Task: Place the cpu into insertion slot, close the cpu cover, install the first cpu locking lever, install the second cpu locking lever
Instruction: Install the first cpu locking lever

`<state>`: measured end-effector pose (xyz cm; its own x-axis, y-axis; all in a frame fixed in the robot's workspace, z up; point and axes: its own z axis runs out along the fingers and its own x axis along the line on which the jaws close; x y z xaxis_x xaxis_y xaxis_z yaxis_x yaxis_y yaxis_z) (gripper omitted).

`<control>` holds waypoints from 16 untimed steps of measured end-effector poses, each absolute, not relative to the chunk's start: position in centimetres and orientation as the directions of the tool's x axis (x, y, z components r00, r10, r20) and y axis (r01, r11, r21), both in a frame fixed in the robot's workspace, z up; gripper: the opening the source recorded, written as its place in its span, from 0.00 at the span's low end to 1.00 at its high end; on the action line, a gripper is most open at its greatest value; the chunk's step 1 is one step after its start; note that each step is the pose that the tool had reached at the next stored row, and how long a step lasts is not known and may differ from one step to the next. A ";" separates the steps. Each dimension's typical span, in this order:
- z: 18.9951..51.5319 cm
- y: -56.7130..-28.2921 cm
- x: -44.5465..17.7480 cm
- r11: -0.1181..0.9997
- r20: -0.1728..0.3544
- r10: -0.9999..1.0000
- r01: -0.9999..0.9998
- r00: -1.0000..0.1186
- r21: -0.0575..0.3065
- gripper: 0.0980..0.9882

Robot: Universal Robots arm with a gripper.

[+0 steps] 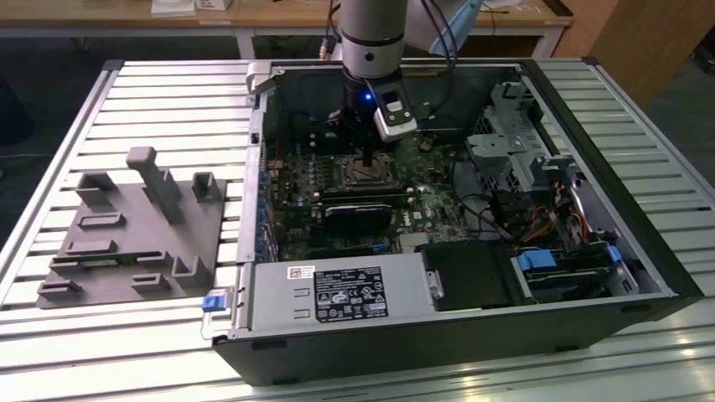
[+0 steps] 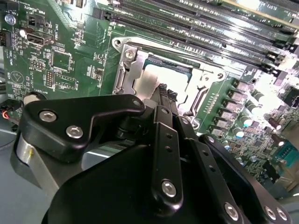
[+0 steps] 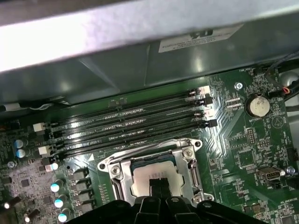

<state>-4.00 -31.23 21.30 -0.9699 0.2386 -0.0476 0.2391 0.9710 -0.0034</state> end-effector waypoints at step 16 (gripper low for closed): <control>22.9 -31.9 -4.0 0.974 -0.048 0.225 0.226 -0.973 -0.004 0.01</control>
<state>-4.00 -31.86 22.88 -0.9731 0.2254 -0.0479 0.2259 0.9741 -0.0041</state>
